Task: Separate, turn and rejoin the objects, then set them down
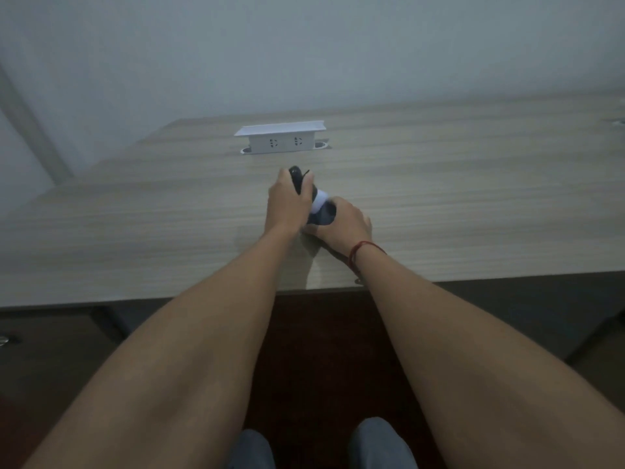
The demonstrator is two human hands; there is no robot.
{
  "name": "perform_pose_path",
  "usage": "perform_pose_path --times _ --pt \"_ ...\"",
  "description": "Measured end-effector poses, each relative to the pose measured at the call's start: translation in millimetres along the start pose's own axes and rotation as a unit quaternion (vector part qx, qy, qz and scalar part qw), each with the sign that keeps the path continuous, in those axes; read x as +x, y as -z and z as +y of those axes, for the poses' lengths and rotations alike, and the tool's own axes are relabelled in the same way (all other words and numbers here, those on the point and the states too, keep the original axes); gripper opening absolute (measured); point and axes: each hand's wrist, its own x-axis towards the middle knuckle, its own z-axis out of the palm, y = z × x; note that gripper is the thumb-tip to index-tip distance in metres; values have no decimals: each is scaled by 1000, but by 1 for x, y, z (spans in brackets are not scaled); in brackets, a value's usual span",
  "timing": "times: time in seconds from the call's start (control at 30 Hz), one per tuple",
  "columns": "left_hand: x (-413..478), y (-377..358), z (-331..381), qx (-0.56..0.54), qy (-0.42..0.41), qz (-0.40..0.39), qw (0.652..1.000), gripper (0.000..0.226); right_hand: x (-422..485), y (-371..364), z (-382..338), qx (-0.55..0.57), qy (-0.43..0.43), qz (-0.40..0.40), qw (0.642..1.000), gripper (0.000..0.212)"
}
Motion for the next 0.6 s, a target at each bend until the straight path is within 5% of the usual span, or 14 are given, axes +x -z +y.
perform_pose_path --times 0.1,0.27,0.43,0.6 --pt "0 6 -8 50 82 23 995 40 -1 1 2 -4 7 7 1000 55" --pt "7 17 -3 -32 16 -2 999 35 -1 2 1 -11 4 2 1000 57" --pt "-3 19 -30 60 83 0 995 40 -6 4 -1 9 -8 23 1000 61" --pt "-3 28 -21 11 85 25 996 43 -8 9 -7 59 -29 37 997 42"
